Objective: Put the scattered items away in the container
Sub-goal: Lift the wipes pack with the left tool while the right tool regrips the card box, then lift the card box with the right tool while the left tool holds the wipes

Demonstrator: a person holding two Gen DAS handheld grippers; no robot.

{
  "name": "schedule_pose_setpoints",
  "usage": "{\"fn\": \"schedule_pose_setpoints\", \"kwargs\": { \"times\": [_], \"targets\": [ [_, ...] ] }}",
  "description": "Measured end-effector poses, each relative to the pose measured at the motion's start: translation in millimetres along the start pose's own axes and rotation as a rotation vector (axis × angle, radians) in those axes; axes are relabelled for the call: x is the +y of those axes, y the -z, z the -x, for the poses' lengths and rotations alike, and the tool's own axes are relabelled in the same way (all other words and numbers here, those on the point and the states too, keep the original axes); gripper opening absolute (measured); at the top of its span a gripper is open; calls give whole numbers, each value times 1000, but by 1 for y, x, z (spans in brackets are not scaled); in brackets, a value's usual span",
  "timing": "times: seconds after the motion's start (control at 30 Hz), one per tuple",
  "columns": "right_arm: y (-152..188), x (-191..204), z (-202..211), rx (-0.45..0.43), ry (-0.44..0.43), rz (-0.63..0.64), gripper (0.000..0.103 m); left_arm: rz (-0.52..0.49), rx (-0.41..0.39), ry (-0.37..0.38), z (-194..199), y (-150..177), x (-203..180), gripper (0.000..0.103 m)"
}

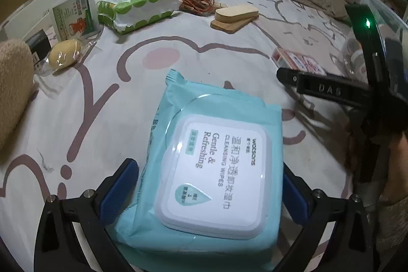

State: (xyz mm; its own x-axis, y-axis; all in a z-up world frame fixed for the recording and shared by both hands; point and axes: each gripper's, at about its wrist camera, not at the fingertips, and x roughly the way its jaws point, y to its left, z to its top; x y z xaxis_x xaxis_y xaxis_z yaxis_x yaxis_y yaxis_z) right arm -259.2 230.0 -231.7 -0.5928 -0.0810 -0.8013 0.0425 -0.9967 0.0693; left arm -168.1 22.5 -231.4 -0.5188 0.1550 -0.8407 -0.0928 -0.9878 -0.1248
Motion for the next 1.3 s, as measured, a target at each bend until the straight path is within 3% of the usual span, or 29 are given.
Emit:
{"fn": "schedule_pose_setpoints", "kwargs": {
  "times": [0.1,0.33,0.73,1.07,1.3],
  "targets": [
    [0,0,0,-3,-1,-1,93,17,-12,27,1,-2,-1,101],
    [-1,1,7,-20,-6,-1,93,-26,-33,22,5,-1,-7,89],
    [2,8,37,-73,-54,8,92,-12,-61,41,12,1,-5,83],
    [36,32,42,102,-25,165,92,-77,-40,18,19,12,-13,83],
    [30,32,33,100,1,133,93,-121,-19,-28,13,15,-18,86]
  ]
}}
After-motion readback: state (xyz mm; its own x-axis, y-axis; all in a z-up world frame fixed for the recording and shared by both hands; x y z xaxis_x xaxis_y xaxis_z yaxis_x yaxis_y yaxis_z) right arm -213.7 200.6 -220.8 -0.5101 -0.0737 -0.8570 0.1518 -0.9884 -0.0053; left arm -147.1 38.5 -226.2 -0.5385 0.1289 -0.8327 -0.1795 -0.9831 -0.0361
